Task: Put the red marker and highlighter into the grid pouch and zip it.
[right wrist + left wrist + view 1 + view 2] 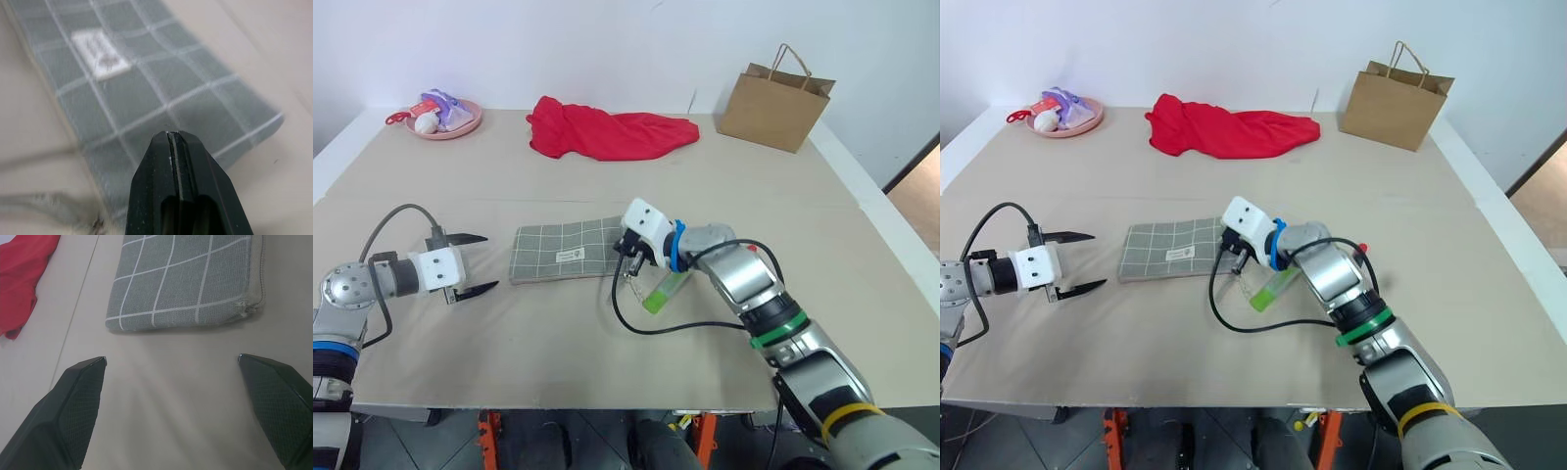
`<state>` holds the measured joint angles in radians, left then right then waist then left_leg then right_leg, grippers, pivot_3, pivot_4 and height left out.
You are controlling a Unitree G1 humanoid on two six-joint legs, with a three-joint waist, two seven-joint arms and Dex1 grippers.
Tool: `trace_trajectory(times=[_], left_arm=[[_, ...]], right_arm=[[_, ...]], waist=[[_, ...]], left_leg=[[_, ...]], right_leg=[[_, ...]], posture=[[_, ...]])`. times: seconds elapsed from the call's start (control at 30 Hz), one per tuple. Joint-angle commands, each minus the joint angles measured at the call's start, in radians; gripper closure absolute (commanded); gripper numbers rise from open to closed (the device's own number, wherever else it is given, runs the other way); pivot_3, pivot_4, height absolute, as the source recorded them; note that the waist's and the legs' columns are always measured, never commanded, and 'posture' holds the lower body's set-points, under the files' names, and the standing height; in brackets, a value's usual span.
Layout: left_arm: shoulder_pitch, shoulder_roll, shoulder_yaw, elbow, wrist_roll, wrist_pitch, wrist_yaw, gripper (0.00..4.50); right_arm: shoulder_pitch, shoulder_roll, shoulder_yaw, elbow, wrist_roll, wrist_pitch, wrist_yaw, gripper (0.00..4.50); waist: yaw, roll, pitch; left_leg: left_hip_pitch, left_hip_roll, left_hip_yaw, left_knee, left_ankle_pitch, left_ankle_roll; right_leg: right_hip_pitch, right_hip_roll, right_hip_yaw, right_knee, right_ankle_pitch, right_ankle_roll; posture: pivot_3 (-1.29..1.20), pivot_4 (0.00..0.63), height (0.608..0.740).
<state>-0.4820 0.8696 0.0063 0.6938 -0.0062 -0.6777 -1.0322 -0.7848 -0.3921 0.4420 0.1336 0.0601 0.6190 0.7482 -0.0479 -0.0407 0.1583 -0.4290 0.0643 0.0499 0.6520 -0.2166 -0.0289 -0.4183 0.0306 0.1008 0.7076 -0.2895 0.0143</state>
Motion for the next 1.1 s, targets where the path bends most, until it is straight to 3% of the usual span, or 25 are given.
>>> trace_trajectory(times=[0.03, 0.27, 0.57, 0.8, 1.03, 1.07, 1.1], left_arm=[[-0.021, -0.005, -0.001, 0.014, -0.014, -0.003, -0.003, 0.00], [-0.056, -0.019, -0.012, 0.034, -0.005, -0.023, 0.000, 0.00], [-0.158, -0.102, -0.103, 0.171, 0.149, -0.240, 0.135, 0.00], [-0.272, -0.123, -0.184, 0.333, 0.327, -0.372, 0.339, 0.00], [-0.306, -0.151, -0.219, 0.403, 0.298, -0.439, 0.313, 0.00], [-0.305, -0.152, -0.223, 0.405, 0.294, -0.453, 0.307, 0.55], [-0.301, -0.153, -0.225, 0.405, 0.281, -0.463, 0.289, 0.55]], right_arm=[[0.033, -0.012, 0.033, -0.054, -0.042, -0.008, 0.016, 4.43], [0.055, -0.049, 0.108, 0.054, -0.206, -0.122, -0.012, 4.43], [0.045, -0.010, 0.045, 0.050, -0.185, -0.120, 0.006, 4.43], [0.062, 0.004, 0.019, -0.005, -0.169, -0.092, 0.032, 4.43], [0.074, 0.002, 0.005, -0.017, -0.168, -0.083, 0.039, 4.43], [0.076, 0.002, 0.003, -0.018, -0.167, -0.082, 0.041, 4.50], [0.078, 0.001, 0.002, -0.021, -0.166, -0.080, 0.042, 4.50]], waist=[[0.000, 0.000, 0.000], [0.000, 0.000, 0.000], [0.005, -0.001, -0.001], [0.006, -0.001, -0.001], [0.006, -0.001, -0.001], [0.006, -0.001, -0.001], [0.006, -0.001, -0.001]], left_leg=[[0.000, 0.000, 0.000, 0.000, 0.000, 0.000], [0.003, -0.002, 0.000, 0.002, 0.000, 0.000], [0.009, -0.003, 0.000, 0.004, 0.002, 0.002], [0.009, -0.004, -0.001, 0.004, 0.003, 0.003], [0.008, -0.005, -0.001, 0.003, 0.002, 0.003], [0.008, -0.005, -0.001, 0.003, 0.002, 0.003], [0.008, -0.005, -0.001, 0.003, 0.002, 0.003]], right_leg=[[0.000, 0.000, 0.000, 0.000, 0.000, 0.000], [0.002, 0.001, 0.000, 0.002, 0.000, 0.000], [0.010, -0.001, -0.001, 0.002, 0.001, 0.001], [0.010, 0.000, 0.000, 0.002, 0.001, 0.002], [0.010, -0.001, 0.000, 0.002, 0.001, 0.003], [0.010, -0.002, 0.000, 0.002, 0.001, 0.003], [0.010, -0.002, 0.000, 0.002, 0.001, 0.003]], posture=[[0.00, 0.150, 0.740], [0.00, 0.150, 0.740], [0.00, 0.150, 0.740], [0.00, 0.150, 0.740], [0.00, 0.150, 0.740], [0.00, 0.150, 0.740], [0.00, 0.150, 0.740]])
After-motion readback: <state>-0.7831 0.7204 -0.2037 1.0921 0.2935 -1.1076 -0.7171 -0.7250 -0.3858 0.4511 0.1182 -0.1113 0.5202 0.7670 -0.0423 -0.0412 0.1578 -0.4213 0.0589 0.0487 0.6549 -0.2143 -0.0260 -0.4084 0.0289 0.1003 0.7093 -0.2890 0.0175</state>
